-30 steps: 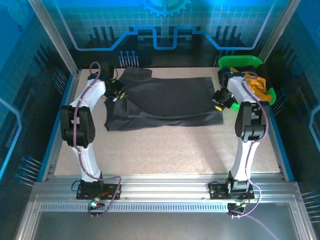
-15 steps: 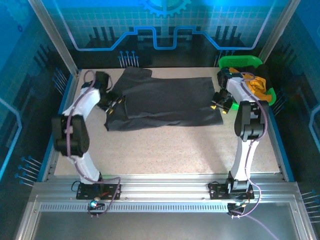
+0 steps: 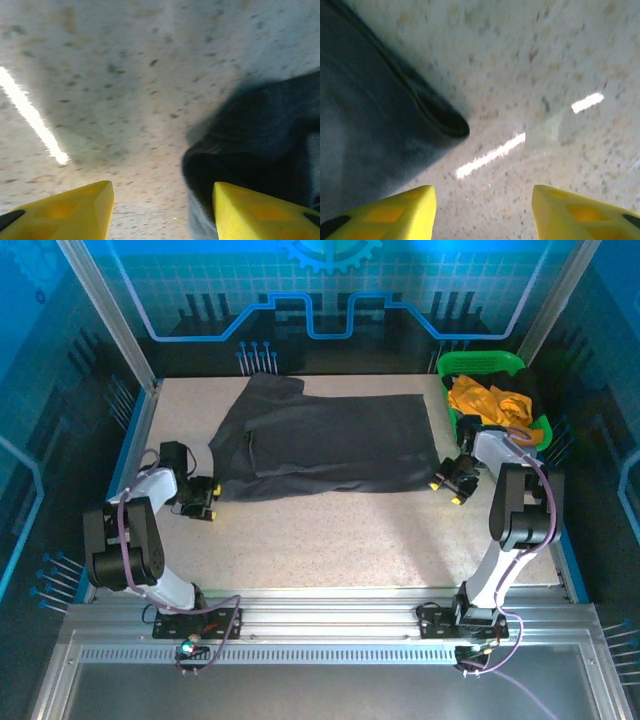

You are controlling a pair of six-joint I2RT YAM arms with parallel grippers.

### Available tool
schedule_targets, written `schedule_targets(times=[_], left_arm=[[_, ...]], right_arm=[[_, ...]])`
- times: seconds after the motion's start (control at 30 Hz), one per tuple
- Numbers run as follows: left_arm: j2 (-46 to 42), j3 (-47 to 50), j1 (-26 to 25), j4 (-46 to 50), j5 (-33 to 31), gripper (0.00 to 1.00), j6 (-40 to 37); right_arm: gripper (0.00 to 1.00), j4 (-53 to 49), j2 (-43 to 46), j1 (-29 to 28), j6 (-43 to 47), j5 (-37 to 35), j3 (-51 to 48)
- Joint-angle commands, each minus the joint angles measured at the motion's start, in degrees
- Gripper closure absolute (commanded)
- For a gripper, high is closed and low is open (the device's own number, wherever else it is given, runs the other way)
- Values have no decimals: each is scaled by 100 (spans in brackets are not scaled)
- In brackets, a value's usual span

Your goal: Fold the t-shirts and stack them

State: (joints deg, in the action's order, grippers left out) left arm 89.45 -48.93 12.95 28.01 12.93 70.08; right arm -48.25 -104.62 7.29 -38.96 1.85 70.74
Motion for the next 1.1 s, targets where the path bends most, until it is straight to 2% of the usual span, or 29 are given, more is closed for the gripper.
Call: schedule_targets(times=[0.0, 0.2, 0.37, 0.47, 0.6, 0.87, 1.07], left_arm=[[91, 2, -11, -288, 261, 48, 374], [222, -12, -12, -305, 178, 64, 449], [195, -82, 12, -148, -17, 90, 398], [265, -238, 57, 59, -86, 100, 298], [311, -537, 167, 549, -295, 100, 15], [271, -765, 495, 1169, -550, 100, -498], [284, -837, 542, 1410, -711, 100, -874]], right_arm=[[48, 343, -203, 2, -45, 312, 154], [58, 233, -482, -155, -184, 174, 274], [69, 268, -548, -185, -269, -27, 317], [73, 312, -645, -185, -279, -128, 395], [77, 397, -684, -219, -270, -260, 410], [100, 171, -677, -322, -330, -633, 379], [100, -349, -376, -507, -360, -932, 334]])
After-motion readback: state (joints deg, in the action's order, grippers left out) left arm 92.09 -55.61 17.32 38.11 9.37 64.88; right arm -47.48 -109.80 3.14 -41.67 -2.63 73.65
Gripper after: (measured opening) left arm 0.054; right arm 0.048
